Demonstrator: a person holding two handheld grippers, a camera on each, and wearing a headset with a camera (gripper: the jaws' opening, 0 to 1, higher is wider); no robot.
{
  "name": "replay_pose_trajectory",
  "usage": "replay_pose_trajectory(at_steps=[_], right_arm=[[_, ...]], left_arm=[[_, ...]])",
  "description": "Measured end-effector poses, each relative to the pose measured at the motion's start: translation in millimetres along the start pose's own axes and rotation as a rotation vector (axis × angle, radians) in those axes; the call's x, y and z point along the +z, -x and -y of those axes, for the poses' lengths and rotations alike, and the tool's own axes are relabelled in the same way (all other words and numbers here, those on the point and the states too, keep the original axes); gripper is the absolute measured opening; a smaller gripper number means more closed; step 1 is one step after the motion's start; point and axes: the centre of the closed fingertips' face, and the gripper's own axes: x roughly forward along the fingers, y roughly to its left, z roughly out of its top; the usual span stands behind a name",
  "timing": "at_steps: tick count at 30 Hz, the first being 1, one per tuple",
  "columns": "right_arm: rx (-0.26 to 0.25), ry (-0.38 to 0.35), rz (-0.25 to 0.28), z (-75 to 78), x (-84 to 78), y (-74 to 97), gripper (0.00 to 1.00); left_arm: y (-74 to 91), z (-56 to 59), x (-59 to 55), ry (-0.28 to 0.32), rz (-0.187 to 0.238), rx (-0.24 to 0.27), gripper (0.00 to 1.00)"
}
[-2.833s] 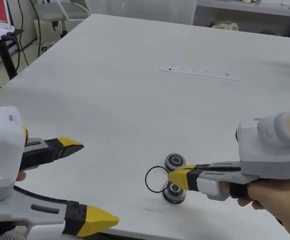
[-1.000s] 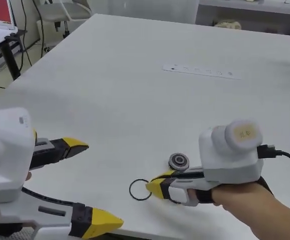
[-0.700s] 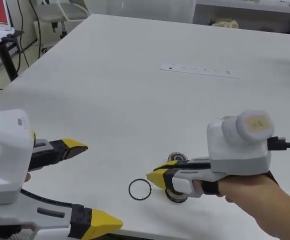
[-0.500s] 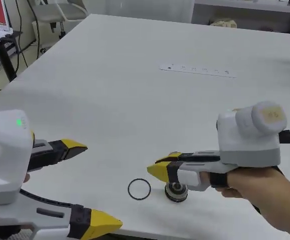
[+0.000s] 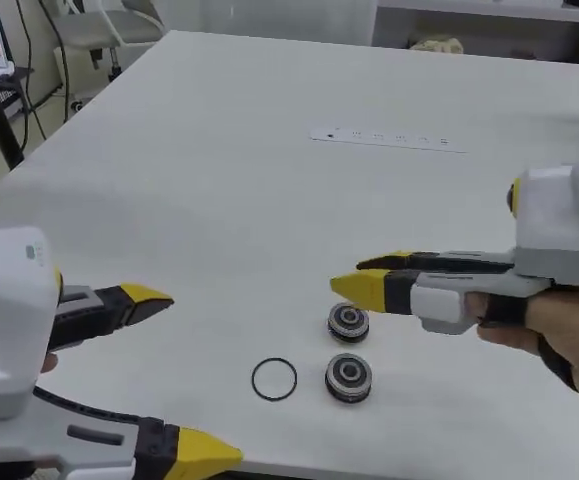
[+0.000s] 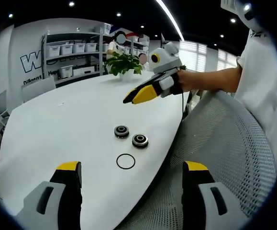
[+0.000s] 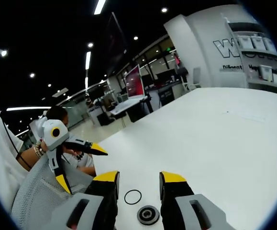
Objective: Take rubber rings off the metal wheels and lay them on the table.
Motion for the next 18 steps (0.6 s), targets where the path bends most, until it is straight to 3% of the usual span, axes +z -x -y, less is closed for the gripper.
replay_pose_trajectory(at_steps=[9, 13, 18], right_arm=[[0.004, 0.131, -0.085, 1.8, -16.3, 19.0, 0.34], [0.01, 0.191, -0.154, 4.4, -34.0, 23.6, 0.35], [0.034, 0.213, -0.256, 10.7, -60.6, 17.7, 0.34]], left_arm=[[-0.2, 1.5, 0.4, 0.005, 0.004, -0.012, 0.85], [-0.2, 2.1, 0.4, 0.004, 0.004, -0.016, 0.85], [-0.5, 4.1, 1.4, 0.0, 0.007, -0.026, 0.85]])
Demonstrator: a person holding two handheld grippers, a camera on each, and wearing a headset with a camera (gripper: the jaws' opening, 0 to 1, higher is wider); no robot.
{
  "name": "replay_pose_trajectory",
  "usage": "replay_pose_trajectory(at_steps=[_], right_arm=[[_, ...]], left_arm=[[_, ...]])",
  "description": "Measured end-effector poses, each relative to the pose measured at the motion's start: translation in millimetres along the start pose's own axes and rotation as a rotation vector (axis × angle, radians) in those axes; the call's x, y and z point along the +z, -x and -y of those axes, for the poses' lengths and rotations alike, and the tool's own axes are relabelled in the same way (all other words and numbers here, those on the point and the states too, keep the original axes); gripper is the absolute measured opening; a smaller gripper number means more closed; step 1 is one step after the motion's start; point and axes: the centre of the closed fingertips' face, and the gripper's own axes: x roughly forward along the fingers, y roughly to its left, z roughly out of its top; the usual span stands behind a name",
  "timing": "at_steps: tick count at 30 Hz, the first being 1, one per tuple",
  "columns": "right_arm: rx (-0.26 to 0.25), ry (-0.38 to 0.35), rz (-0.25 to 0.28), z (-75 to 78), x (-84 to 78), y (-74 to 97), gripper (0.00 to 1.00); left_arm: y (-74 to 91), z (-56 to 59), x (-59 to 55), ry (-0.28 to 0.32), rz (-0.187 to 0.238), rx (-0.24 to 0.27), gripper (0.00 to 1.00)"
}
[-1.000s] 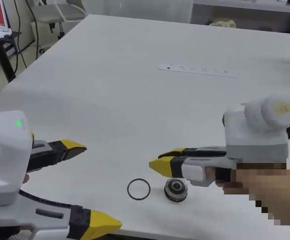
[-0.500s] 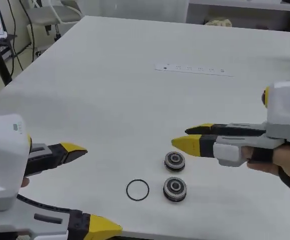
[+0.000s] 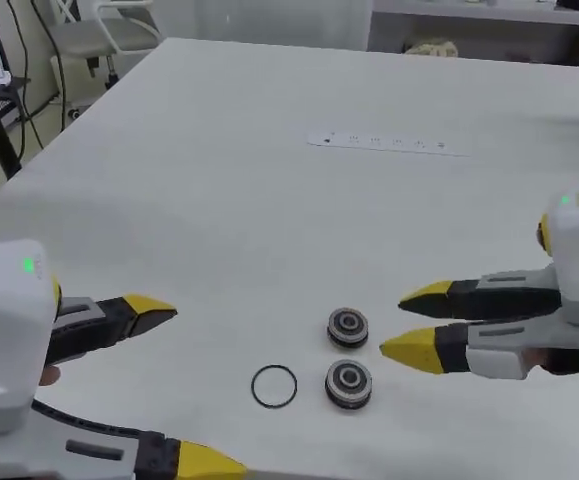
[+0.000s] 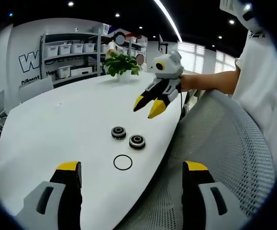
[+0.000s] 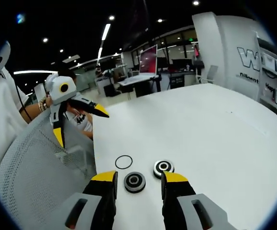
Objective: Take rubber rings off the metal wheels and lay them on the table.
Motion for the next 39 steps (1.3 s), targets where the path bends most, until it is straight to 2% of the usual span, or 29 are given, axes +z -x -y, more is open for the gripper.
replay_pose_trajectory(at_steps=[3, 7, 10, 12, 16, 18, 22, 25, 29, 32, 34, 39], right_arm=[[0.009, 0.022, -0.037, -1.0, -9.1, -4.6, 0.34], [0.015, 0.025, -0.059, -0.2, -15.7, -8.4, 0.35], [0.021, 0.026, -0.078, 0.0, -21.2, -10.7, 0.34], [0.026, 0.03, -0.089, 0.3, -24.7, -12.1, 0.34], [0.042, 0.02, -0.104, 0.1, -29.9, -14.2, 0.33], [0.043, 0.013, -0.1, -0.2, -29.8, -14.2, 0.33], [0.05, 0.014, -0.11, -0.9, -33.3, -16.6, 0.33], [0.051, 0.017, -0.127, -1.4, -38.2, -19.9, 0.33], [0.053, 0.032, -0.137, -2.8, -41.1, -23.7, 0.33], [0.053, 0.044, -0.143, -3.4, -42.9, -26.0, 0.33], [0.053, 0.051, -0.15, -3.9, -44.3, -27.2, 0.33], [0.038, 0.054, -0.139, -1.6, -42.6, -28.5, 0.31]], left_arm=[[0.0, 0.6, -0.1, -0.02, -0.007, -0.001, 0.85], [0.2, 2.7, 4.8, -0.053, 0.013, -0.013, 0.85], [0.3, 4.3, 4.7, -0.084, -0.007, -0.016, 0.84], [0.7, 9.9, 12.7, -0.124, 0.016, -0.034, 0.86], [1.0, 13.5, 19.9, -0.11, 0.007, -0.062, 0.88], [1.4, 17.6, 29.8, -0.136, 0.027, -0.084, 0.89], [0.4, 20.9, 47.1, -0.143, 0.043, -0.119, 0.9], [-2.7, 22.5, 63.4, -0.204, 0.067, -0.133, 0.9], [-8.9, 27.3, 84.1, -0.244, 0.093, -0.167, 0.9], [-15.7, 36.1, 106.7, -0.286, 0.148, -0.203, 0.89], [-20.8, 39.2, 116.0, -0.306, 0.165, -0.214, 0.88], [-37.3, 43.1, 124.8, -0.361, 0.163, -0.243, 0.86]])
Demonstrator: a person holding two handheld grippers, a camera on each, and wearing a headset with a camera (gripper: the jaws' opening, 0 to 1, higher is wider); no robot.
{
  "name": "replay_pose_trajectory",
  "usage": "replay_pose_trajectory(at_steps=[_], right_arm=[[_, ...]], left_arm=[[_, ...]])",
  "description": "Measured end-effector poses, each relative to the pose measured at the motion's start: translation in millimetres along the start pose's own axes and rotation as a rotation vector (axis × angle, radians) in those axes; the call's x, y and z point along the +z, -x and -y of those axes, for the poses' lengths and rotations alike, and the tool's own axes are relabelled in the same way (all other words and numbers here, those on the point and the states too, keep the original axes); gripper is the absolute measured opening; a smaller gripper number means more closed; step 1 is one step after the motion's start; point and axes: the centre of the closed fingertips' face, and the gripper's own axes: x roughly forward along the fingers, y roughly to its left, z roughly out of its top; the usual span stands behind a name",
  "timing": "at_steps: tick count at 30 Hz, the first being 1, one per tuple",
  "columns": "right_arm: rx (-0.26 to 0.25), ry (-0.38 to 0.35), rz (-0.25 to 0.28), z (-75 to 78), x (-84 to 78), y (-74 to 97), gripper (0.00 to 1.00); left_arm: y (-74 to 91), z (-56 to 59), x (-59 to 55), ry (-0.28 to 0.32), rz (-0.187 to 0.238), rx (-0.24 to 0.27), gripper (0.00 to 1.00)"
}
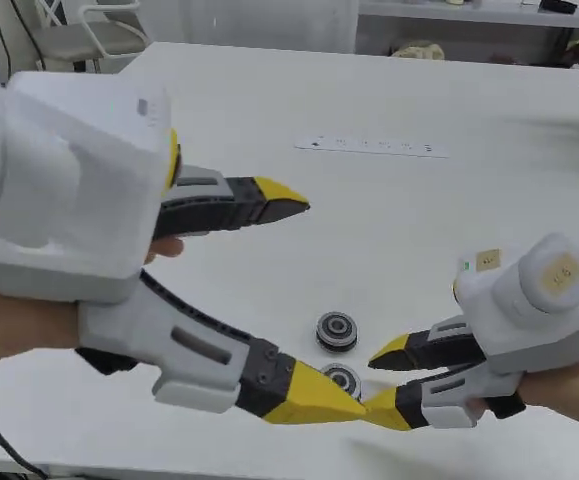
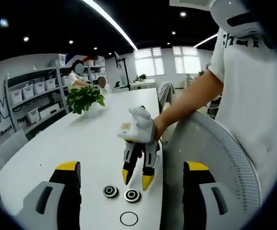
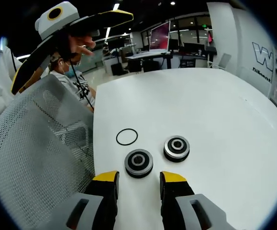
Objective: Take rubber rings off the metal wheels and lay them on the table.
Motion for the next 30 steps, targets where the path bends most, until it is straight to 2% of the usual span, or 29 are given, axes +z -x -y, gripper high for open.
replay_pose_trajectory(at_steps=[2, 5, 9, 10, 12, 13, 15, 18, 23, 26, 30], right_arm=[[-0.001, -0.003, 0.009, 0.4, 1.2, -0.4, 0.32], [-0.004, 0.001, 0.015, 0.9, 2.0, -1.0, 0.31], [-0.003, 0.019, 0.015, -0.2, 2.0, -2.4, 0.3], [-0.002, 0.022, 0.014, -0.5, 1.9, -2.7, 0.3], [-0.003, 0.022, 0.013, -0.2, 1.4, -3.2, 0.3], [-0.004, 0.022, 0.012, -0.1, 1.2, -3.2, 0.3], [-0.006, 0.021, 0.006, 0.6, -0.3, -3.6, 0.3], [-0.004, 0.016, 0.002, 0.6, -1.6, -4.1, 0.3], [-0.004, 0.017, -0.005, 0.2, -3.2, -5.5, 0.29], [-0.003, 0.014, -0.012, 0.3, -4.9, -6.5, 0.28], [-0.002, 0.015, -0.019, -0.1, -6.6, -7.8, 0.28]], left_arm=[[-8.1, -1.0, -2.6, -0.031, -0.01, -0.021, 0.84], [-19.8, -8.1, -9.3, -0.047, -0.032, -0.023, 0.78], [-35.0, -9.8, -8.1, -0.022, -0.001, -0.043, 0.75], [-39.8, -12.6, -9.2, -0.021, 0.002, -0.037, 0.73], [-46.5, -21.3, -16.6, -0.021, -0.021, -0.003, 0.68], [-47.5, -22.1, -17.8, -0.024, -0.023, -0.001, 0.69], [-52.7, -26.5, -26.1, -0.04, -0.034, 0.009, 0.68], [-57.1, -29.6, -41.3, -0.012, -0.053, 0.018, 0.6], [-62.1, -21.8, -71.7, 0.031, -0.081, 0.007, 0.53], [-63.7, -18.3, -83.4, 0.038, -0.102, -0.002, 0.49], [-66.7, -14.8, -96.9, 0.105, -0.107, -0.025, 0.43]])
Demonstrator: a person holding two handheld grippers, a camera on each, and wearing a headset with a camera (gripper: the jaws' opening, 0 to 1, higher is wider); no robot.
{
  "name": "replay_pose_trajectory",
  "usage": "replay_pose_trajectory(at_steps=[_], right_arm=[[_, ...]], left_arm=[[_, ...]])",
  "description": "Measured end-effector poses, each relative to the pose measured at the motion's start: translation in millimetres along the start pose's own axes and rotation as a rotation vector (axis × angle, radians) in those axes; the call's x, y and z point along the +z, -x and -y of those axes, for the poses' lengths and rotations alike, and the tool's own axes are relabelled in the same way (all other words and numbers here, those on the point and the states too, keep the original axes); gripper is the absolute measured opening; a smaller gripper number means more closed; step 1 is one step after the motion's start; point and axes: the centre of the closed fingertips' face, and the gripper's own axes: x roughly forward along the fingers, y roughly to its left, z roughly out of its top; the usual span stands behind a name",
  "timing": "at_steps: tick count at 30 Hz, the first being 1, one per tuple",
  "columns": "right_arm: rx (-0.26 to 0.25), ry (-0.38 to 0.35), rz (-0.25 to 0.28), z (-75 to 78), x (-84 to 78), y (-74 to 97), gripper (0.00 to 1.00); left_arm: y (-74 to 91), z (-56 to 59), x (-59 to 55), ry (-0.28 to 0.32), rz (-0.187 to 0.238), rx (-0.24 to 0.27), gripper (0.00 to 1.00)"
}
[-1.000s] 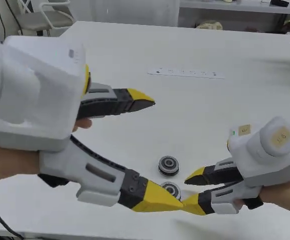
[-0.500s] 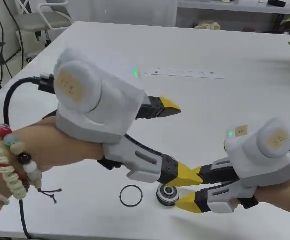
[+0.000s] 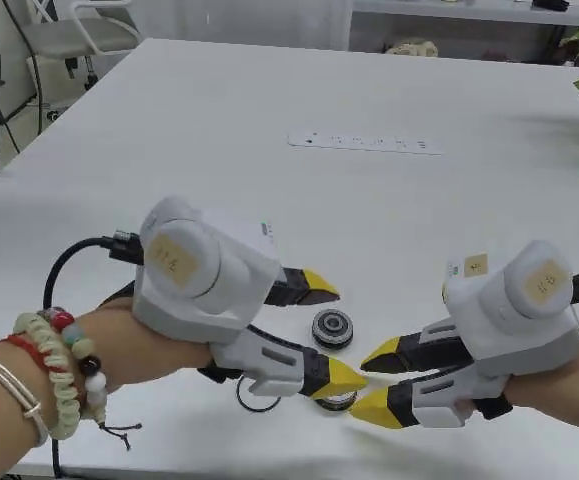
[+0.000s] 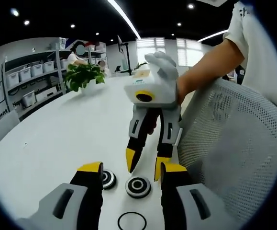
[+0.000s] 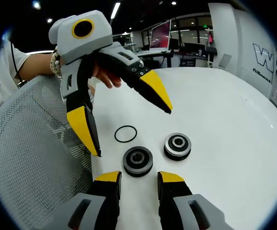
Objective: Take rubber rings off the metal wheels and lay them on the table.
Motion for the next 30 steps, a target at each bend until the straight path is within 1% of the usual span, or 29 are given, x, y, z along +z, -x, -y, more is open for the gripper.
replay_pose_trajectory(at_steps=[1, 2, 4, 6, 9, 13, 15, 18, 20, 22, 24, 27, 28, 29, 30], right_arm=[[0.002, -0.003, -0.001, -0.5, -0.3, -0.1, 0.27], [0.002, -0.004, -0.002, -0.5, -0.6, -0.1, 0.26], [0.002, -0.005, -0.004, -0.2, -1.6, -0.2, 0.26], [0.001, -0.007, -0.005, 0.3, -2.0, -0.3, 0.26], [-0.002, -0.009, -0.003, 1.1, -1.5, -0.4, 0.25], [0.0, -0.007, -0.001, 0.4, -1.1, -0.8, 0.25], [0.0, -0.005, -0.003, 0.3, -1.5, -1.0, 0.25], [0.002, -0.003, -0.007, -0.2, -2.6, -1.5, 0.24], [0.004, 0.0, -0.01, -1.1, -2.9, -2.1, 0.24], [0.006, 0.005, -0.013, -2.1, -3.5, -2.8, 0.24], [0.007, 0.012, -0.015, -2.8, -3.5, -3.4, 0.24], [0.006, 0.016, -0.014, -2.9, -2.8, -3.8, 0.23], [0.005, 0.017, -0.013, -2.7, -2.7, -3.8, 0.23], [0.005, 0.019, -0.012, -2.7, -2.5, -3.9, 0.23], [0.005, 0.02, -0.012, -2.7, -2.4, -4.1, 0.23]], left_arm=[[-1.0, 0.2, -3.5, -0.002, -0.01, -0.005, 0.4], [-2.2, 0.6, -9.7, -0.01, -0.03, -0.014, 0.36], [-4.8, -0.2, -16.3, -0.009, -0.039, -0.016, 0.31], [-7.4, 0.3, -21.2, 0.015, -0.054, -0.018, 0.31], [-11.4, 6.0, -25.0, -0.008, -0.07, -0.032, 0.29], [-17.8, 14.1, -31.1, -0.015, -0.087, -0.063, 0.27], [-18.1, 17.1, -34.6, -0.021, -0.101, -0.077, 0.26], [-17.7, 16.1, -36.3, -0.016, -0.105, -0.074, 0.25], [-17.5, 13.8, -36.2, 0.011, -0.097, -0.064, 0.23], [-17.1, 12.6, -37.6, 0.011, -0.105, -0.058, 0.21], [-16.7, 10.4, -39.2, -0.003, -0.115, -0.046, 0.17], [-16.9, 11.2, -41.2, 0.018, -0.12, -0.052, 0.12], [-17.2, 11.1, -43.7, 0.015, -0.13, -0.049, 0.11], [-16.8, 9.7, -43.6, 0.006, -0.131, -0.044, 0.11], [-16.0, 9.8, -41.8, 0.018, -0.125, -0.044, 0.1]])
